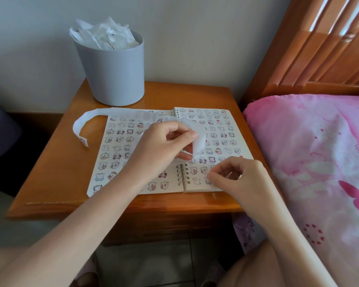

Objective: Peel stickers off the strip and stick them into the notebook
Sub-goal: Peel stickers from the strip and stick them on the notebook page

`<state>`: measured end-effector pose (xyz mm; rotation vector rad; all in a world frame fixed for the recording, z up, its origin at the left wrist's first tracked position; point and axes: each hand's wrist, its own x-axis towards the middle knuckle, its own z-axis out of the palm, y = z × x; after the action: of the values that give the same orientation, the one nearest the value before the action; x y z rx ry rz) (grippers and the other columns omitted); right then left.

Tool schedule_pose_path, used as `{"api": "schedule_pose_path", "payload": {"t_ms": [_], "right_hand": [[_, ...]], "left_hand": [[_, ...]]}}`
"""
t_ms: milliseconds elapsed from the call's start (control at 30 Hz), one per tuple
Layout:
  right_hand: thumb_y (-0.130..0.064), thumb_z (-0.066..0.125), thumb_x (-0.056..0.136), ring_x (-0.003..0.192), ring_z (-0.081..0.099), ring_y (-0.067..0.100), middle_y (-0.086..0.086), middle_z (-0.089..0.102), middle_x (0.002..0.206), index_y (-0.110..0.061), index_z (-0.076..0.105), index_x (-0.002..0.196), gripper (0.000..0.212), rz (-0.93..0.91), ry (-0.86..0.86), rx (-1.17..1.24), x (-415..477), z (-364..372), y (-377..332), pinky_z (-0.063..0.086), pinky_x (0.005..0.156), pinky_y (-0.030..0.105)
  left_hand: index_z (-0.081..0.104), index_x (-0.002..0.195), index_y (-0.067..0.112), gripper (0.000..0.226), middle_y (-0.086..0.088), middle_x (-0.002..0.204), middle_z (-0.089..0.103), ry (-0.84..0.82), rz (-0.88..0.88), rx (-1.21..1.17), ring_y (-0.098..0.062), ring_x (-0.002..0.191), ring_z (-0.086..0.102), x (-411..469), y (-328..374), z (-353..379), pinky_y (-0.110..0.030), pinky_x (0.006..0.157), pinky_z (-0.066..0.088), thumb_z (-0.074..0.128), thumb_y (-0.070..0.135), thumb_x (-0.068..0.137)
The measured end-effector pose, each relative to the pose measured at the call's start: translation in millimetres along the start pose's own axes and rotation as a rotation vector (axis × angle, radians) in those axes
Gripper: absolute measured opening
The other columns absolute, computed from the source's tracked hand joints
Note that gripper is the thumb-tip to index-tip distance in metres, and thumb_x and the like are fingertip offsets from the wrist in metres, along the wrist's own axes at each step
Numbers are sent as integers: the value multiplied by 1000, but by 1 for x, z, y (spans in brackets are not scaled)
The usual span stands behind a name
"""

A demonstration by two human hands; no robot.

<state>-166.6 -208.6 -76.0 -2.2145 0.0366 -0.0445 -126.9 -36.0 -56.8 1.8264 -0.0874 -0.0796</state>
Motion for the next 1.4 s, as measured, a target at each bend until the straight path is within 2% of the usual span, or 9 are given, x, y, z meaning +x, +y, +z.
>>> {"api": "schedule_pose_path", "payload": {"t_ms": [167, 300, 533, 700, 833, 1000, 1100, 1200, 1400], "right_hand": [[-23, 78, 72, 53, 47, 0, -12, 61, 59, -24, 68, 67, 12, -7, -16, 0, 0, 0, 3, 36, 56, 20], [-21, 78, 73, 54, 47, -1, -8, 59, 66, -26, 62, 83, 20, -22, -36, 4, 2, -2, 3, 38, 56, 16], [-19, 74, 80, 57, 46, -2, -10, 57, 68, -25, 63, 77, 13, -19, 3, 15, 7, -2, 8, 39, 56, 10], [-35, 79, 71, 58, 48, 0, -16, 59, 64, -26, 62, 76, 20, -11, 39, -35, 6, 2, 7, 41, 60, 26], [-27, 77, 76, 59, 46, 3, -11, 56, 67, -26, 62, 78, 15, -16, 11, -47, 7, 0, 7, 39, 62, 26], [-31, 82, 67, 54, 45, -1, -12, 57, 68, -25, 63, 82, 25, 2, -87, 20, 5, -4, 7, 37, 60, 24], [-23, 79, 73, 54, 44, 1, -12, 57, 69, -27, 63, 81, 19, -4, -98, 7, 7, -4, 10, 40, 62, 28], [-14, 72, 80, 55, 42, 2, -10, 58, 72, -28, 63, 80, 16, -25, -59, 25, 9, -5, 14, 40, 61, 22], [-28, 68, 83, 79, 61, 6, -16, 67, 93, -27, 64, 93, 11, -178, 48, 189, 10, -1, -3, 50, 67, 19]], "left_hand": [[70, 92, 15, 12, 0, 83, 72, 0, 4, 2, -11, 67, 71, 0, 0, 0, -22, 67, 58, 61, 23, 88], [70, 90, 15, 12, 1, 81, 72, -6, 3, 0, -11, 66, 71, 0, 0, 0, -19, 65, 57, 61, 22, 89], [70, 90, 15, 12, 0, 80, 72, -11, 0, -23, -13, 69, 71, 1, -2, 0, -31, 71, 59, 61, 21, 88], [70, 89, 13, 12, -2, 80, 71, -12, 12, -21, -12, 68, 71, 1, -2, 1, -28, 70, 59, 61, 21, 88], [70, 90, 14, 12, -1, 80, 71, -6, 13, -33, -13, 68, 71, 1, -3, 1, -31, 70, 60, 61, 21, 88], [70, 91, 15, 12, -1, 81, 71, 5, 22, -43, -13, 69, 71, 1, -2, 1, -31, 70, 60, 60, 22, 89], [69, 91, 14, 13, -3, 82, 71, 7, 29, -52, -13, 69, 70, 0, -2, 0, -33, 70, 59, 59, 21, 90], [69, 93, 13, 15, -4, 85, 70, 4, 33, -50, -14, 70, 70, 0, -2, -1, -36, 72, 59, 58, 23, 91], [67, 96, 15, 18, 0, 90, 71, -9, 47, -27, -13, 79, 71, 1, -4, -1, -41, 79, 58, 54, 27, 93]]}}
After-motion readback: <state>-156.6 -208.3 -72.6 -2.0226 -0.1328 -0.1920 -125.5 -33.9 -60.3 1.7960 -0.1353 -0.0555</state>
